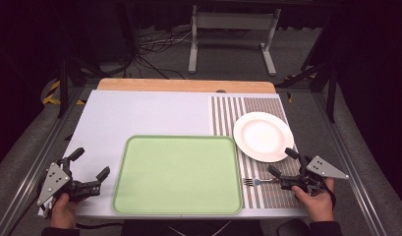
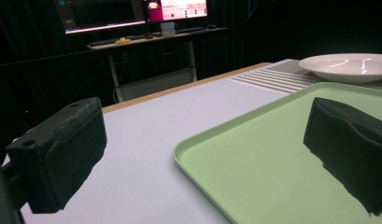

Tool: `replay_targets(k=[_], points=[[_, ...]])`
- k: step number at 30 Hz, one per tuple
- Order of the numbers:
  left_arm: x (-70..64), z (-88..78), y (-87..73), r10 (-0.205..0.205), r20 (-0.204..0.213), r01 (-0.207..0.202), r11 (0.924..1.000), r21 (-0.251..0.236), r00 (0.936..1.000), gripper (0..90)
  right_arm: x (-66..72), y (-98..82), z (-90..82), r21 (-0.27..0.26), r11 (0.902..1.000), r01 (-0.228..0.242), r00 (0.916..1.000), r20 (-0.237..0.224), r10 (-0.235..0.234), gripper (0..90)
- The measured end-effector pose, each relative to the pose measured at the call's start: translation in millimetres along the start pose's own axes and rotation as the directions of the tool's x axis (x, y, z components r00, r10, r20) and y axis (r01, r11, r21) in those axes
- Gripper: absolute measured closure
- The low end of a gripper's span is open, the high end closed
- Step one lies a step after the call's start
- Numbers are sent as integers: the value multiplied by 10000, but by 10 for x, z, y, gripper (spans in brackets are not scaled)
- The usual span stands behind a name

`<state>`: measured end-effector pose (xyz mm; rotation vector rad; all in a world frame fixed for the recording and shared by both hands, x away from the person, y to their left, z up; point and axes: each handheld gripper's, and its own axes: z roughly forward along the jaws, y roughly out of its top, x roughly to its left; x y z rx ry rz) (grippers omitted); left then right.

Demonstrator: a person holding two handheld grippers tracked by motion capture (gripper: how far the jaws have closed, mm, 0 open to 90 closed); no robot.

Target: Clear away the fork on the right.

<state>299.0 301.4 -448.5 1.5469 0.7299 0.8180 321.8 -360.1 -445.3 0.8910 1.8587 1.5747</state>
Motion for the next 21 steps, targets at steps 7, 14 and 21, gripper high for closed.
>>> replay_targets(k=[7,14,21], points=[[0,4,0,-5,24,5,10000,1,10000,0,1,-3,4,45,10000,21,10000,-57,-20,68],[2,-4,0,-24,-13,24,10000,4,10000,0,4,-1,5,73,9999,86,9999,-76,-85,69],[3,-4,1,-17,-13,17,10000,7,10000,0,3,2,4,59,10000,80,9999,-88,-80,69]])
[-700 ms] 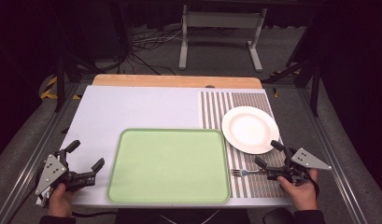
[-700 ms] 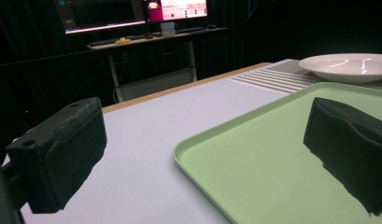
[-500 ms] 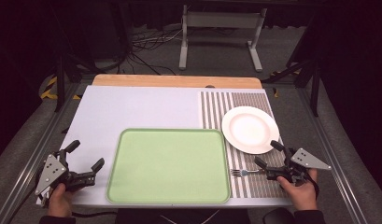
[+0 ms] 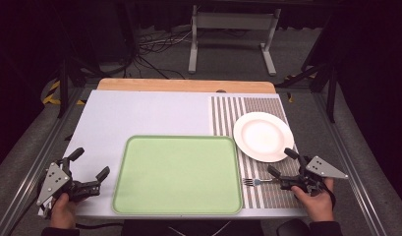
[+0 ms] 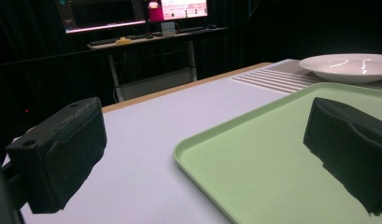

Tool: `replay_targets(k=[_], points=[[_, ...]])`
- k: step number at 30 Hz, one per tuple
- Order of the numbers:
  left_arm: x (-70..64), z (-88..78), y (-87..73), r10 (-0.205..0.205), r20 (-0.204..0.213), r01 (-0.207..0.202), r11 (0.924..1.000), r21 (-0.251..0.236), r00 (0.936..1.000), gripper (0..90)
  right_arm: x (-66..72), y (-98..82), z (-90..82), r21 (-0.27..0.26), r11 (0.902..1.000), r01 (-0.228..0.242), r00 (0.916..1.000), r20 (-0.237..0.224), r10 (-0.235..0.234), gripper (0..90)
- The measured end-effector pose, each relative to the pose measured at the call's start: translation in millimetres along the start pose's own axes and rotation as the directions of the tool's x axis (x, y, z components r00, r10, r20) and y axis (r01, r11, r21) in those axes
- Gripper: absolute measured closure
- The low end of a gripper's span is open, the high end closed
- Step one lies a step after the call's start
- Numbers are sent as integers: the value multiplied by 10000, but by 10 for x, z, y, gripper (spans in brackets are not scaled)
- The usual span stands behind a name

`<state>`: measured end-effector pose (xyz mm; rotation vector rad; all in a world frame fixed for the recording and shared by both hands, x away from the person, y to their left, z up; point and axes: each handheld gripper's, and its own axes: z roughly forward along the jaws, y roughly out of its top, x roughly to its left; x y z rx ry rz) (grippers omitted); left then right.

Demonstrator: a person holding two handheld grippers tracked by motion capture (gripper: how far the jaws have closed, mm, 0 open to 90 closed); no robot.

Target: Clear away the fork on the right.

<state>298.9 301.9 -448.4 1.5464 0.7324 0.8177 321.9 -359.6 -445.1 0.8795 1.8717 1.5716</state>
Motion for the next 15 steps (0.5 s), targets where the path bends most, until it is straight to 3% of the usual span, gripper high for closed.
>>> replay_targets(k=[6,9,15], points=[[0,1,0,4,-1,-4,10000,32,10000,0,2,22,16,-1,10000,-74,10000,-23,74,69],[-4,3,-1,12,-6,-12,10000,29,10000,0,9,97,72,24,10000,63,9999,-154,-62,70],[0,-1,-1,5,-28,-5,10000,35,10000,0,18,207,157,-149,9998,-119,9992,-392,113,71]])
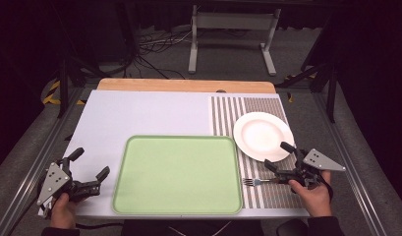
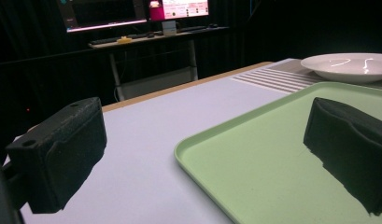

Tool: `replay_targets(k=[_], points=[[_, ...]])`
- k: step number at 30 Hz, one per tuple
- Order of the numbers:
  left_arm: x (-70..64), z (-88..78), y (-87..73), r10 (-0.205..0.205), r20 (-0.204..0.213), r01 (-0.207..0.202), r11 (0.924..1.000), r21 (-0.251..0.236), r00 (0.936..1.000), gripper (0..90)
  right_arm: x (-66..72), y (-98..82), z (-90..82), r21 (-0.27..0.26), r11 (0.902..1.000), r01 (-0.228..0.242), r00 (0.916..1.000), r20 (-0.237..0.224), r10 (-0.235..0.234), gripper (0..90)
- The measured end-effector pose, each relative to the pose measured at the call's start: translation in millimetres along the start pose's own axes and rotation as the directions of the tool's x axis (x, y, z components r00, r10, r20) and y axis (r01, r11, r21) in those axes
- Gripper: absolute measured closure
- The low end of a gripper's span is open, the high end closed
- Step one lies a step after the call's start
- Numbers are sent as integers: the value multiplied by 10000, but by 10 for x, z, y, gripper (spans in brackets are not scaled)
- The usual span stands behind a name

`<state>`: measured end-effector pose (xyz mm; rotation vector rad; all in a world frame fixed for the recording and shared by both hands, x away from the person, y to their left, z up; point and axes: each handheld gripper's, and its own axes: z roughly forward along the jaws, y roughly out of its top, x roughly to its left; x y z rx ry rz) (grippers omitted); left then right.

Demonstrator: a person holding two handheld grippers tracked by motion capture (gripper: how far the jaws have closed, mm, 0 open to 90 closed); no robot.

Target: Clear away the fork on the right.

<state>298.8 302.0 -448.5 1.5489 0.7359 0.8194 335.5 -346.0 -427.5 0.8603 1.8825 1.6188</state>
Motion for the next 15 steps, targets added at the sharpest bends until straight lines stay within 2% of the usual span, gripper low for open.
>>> replay_targets(k=[7,10,12,14,15], points=[[-1,-1,0,-13,-11,13,10000,1,10000,0,8,106,97,194,9997,132,9995,-296,-126,35],[0,-2,-1,-26,-16,26,10000,-3,10000,0,13,150,124,598,9977,303,9977,-620,-266,32],[0,-2,-1,-31,-17,31,10000,1,10000,0,28,197,133,1021,9920,740,9954,-682,-673,36],[0,-1,-1,-34,-13,34,10000,4,10000,0,32,218,138,1183,9893,852,9941,-775,-763,35],[-1,-2,0,-20,-23,20,10000,8,10000,0,36,249,142,1410,9845,1041,9920,-857,-927,36]])
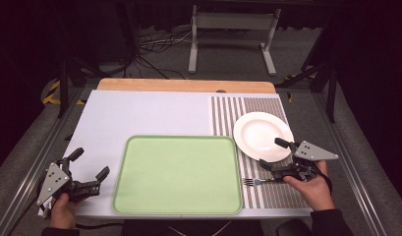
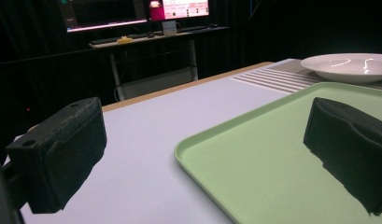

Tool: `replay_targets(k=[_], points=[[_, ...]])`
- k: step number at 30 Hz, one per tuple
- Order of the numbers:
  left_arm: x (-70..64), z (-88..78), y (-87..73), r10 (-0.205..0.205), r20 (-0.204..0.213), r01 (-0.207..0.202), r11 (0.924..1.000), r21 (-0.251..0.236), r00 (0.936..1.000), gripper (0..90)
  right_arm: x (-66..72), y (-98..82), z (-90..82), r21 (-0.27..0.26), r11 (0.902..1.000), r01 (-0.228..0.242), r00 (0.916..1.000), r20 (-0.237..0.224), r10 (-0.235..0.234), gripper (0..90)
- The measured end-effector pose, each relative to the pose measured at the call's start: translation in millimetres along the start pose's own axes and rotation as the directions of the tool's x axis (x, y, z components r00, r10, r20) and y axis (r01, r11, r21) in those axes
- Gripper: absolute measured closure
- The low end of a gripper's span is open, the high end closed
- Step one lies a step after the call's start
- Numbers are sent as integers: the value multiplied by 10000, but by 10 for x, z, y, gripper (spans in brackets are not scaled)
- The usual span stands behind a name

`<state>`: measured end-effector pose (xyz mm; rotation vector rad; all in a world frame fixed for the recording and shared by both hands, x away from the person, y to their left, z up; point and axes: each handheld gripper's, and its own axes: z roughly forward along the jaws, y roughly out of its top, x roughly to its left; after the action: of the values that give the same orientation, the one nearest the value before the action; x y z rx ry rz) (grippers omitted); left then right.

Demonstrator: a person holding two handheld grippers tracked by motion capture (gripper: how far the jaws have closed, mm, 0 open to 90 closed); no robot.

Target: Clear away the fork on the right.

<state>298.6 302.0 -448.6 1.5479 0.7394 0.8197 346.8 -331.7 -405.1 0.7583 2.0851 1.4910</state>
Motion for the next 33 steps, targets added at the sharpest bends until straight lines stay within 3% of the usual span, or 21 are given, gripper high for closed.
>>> replay_targets(k=[1,5,8,12,19,20,23,24,27,28,29,30,31,32,33], points=[[0,0,0,2,5,-2,10000,-3,10000,0,-6,60,-3,433,9981,440,9990,-88,-437,36],[0,0,0,-29,8,29,10000,-5,10000,0,-26,187,-15,1276,9872,953,9952,-350,-915,39],[-2,-1,2,7,9,-7,10000,-7,10000,0,-36,280,-12,1933,9705,1443,9891,-570,-1357,39],[-3,-1,1,-38,17,38,10000,-29,10000,0,-38,385,9,2695,9419,2006,9791,-888,-1832,47],[0,-2,0,-32,2,32,10000,-12,10000,0,-44,500,71,3783,8827,2789,9595,-1470,-2402,71],[0,-2,0,-32,2,32,10000,-12,10000,0,-44,500,71,3783,8827,2789,9595,-1470,-2402,71],[0,-1,1,-7,6,7,10000,-5,10000,0,-43,550,107,4227,8530,3063,9512,-1707,-2570,75],[0,-1,1,-7,6,7,10000,-5,10000,0,-43,550,107,4227,8530,3063,9512,-1707,-2570,75],[0,0,0,-35,5,35,10000,-5,10000,0,-47,568,136,4598,8237,3318,9427,-1944,-2712,78],[1,-1,0,-37,0,37,10000,-5,10000,0,-49,573,155,4817,8046,3473,9371,-2107,-2784,80],[1,0,-1,-37,-4,37,10000,-7,10000,0,-49,577,162,4945,7945,3525,9351,-2202,-2778,80],[1,0,-1,-37,1,37,10000,-2,10000,0,-49,577,162,4945,7945,3525,9351,-2202,-2778,80],[3,0,0,5,1,-5,10000,13,10000,0,-50,577,173,5036,7860,3586,9328,-2256,-2810,80],[2,1,0,-14,19,14,10000,26,10000,0,-49,579,182,5172,7731,3672,9296,-2333,-2855,81],[1,1,0,-13,13,13,10000,23,10000,0,-49,585,195,5349,7541,3809,9241,-2482,-2907,85]])
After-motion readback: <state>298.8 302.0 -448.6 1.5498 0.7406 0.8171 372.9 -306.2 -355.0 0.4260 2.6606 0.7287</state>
